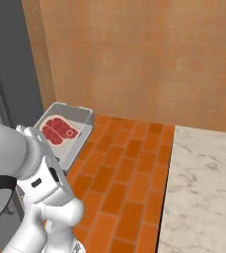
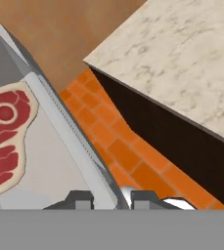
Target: Take the meat container that has the steak and place it on the second highest rack of the freezer. Then take the vegetable container that has the tomato and avocado and place it on the highest rack of the freezer.
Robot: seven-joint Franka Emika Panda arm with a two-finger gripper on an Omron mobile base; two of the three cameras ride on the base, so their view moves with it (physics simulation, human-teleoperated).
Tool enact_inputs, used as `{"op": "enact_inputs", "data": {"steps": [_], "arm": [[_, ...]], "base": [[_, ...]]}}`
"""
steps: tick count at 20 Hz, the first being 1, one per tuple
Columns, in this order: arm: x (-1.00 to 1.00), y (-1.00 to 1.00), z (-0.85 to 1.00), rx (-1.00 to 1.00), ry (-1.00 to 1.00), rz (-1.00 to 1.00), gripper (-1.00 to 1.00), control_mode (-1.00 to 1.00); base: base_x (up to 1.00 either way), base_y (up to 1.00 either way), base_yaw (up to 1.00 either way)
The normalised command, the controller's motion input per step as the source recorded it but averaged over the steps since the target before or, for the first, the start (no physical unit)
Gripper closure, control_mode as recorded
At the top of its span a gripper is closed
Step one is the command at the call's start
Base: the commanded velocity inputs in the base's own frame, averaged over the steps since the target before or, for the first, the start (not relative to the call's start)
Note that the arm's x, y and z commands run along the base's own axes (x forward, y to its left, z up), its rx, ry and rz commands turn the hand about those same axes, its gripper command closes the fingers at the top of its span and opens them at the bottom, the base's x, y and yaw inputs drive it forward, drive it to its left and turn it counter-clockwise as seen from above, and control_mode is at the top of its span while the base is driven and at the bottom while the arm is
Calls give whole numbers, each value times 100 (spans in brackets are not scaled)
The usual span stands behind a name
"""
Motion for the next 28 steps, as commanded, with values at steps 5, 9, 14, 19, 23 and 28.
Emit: {"op": "enact_inputs", "data": {"steps": [5, 9, 14, 19, 23, 28], "arm": [[0, 0, 0, 0, 0, 0, 100, 100], [0, 0, 0, 0, 0, 0, 100, 100], [0, 0, 0, 0, 0, 0, 100, 100], [0, 0, 0, 0, 0, 0, 100, 100], [0, 0, 0, 0, 0, 0, 100, 100], [0, 0, 0, 0, 0, 0, 100, 100]], "base": [[67, -67, 0], [77, -40, 2], [80, -18, 9], [74, -3, 19], [65, -19, 29], [66, -35, 36]]}}
